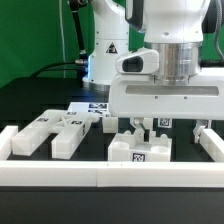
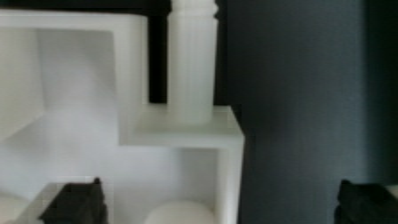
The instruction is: Assemble chair
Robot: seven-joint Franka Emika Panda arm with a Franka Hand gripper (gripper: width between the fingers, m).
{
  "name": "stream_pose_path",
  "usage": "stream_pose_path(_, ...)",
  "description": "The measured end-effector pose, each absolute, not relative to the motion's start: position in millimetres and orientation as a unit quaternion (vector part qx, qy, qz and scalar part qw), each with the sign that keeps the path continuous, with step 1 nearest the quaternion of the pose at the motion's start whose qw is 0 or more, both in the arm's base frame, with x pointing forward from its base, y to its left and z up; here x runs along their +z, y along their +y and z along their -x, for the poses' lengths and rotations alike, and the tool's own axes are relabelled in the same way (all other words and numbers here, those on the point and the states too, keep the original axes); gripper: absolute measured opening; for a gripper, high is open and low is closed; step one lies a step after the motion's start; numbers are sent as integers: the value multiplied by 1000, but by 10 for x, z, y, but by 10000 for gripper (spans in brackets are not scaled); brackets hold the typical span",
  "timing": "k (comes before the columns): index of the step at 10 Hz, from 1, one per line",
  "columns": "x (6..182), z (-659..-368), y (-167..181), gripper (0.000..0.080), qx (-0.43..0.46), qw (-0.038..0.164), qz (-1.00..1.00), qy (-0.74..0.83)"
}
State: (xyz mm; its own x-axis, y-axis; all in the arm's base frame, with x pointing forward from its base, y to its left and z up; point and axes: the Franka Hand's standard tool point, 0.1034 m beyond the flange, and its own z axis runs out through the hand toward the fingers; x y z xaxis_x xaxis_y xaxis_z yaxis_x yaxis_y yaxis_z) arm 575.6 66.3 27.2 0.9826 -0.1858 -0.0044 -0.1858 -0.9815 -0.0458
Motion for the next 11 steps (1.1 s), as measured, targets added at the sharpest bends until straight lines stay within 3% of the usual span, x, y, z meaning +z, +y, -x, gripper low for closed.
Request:
stream_pose_path(4,183,-5727,656,650,6,22,996,82)
stream_pose_path(5,180,-5723,660,521,6,22,997,79)
stream_pose_path(6,180,-5722,663,521,7,22,997,78)
stream_pose_path(9,179,-5721,669,76,7,22,997,75)
stream_pose_path(11,179,-5719,672,33,7,22,997,73)
